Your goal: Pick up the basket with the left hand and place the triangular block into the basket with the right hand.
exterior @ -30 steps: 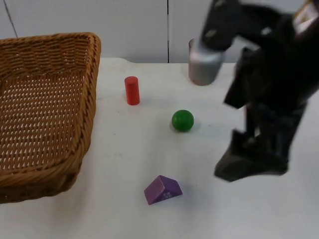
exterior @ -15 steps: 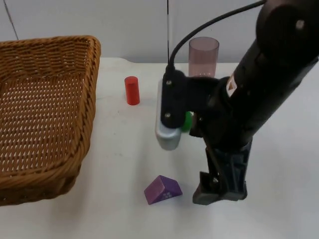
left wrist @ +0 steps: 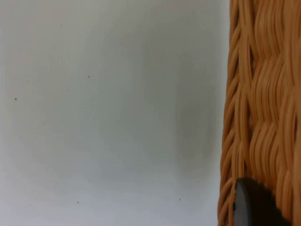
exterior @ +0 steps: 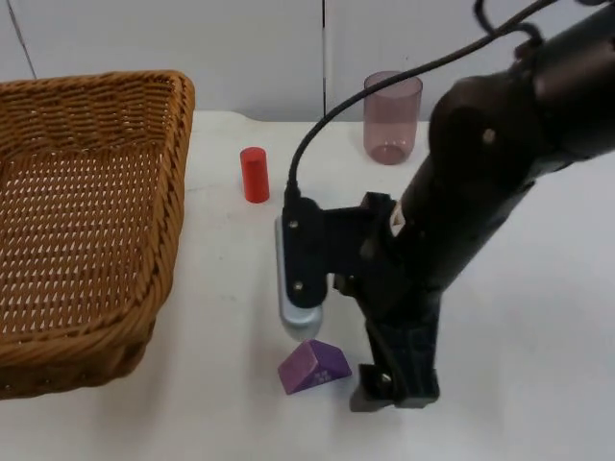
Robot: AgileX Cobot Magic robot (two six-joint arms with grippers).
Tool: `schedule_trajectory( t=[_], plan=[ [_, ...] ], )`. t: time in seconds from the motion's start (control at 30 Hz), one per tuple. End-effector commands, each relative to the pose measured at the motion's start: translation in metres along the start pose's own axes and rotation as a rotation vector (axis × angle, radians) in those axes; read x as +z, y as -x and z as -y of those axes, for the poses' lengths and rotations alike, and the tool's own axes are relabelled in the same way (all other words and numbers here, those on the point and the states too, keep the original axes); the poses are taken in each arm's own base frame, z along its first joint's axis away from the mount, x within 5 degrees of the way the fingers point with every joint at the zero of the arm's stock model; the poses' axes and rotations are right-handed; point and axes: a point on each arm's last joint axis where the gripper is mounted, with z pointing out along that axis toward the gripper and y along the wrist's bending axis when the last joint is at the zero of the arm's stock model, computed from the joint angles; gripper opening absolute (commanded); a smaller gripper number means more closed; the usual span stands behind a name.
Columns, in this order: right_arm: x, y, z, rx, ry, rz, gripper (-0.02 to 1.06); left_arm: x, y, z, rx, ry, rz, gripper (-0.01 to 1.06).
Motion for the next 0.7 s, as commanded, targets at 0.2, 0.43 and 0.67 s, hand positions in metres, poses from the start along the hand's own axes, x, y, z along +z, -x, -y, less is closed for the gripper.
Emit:
schedule_trajectory(
  t=[0.2, 0.43, 0.67],
  plan=[
    [0.03, 0.02, 0.006, -0.024, 0.026, 0.008, 0.98, -0.003, -0.001, 0.003, -0.012, -0.023, 0.0, 0.0],
    [0.045, 0.019, 0.003, -0.021, 0.025, 0.008, 0.82, -0.003, 0.0, 0.002, -0.012, -0.014, 0.009, 0.0],
    [0.046, 0.026, 0.0, -0.023, 0.022, 0.023, 0.39, -0.003, 0.0, 0.002, -0.012, -0.013, 0.011, 0.0]
  ],
)
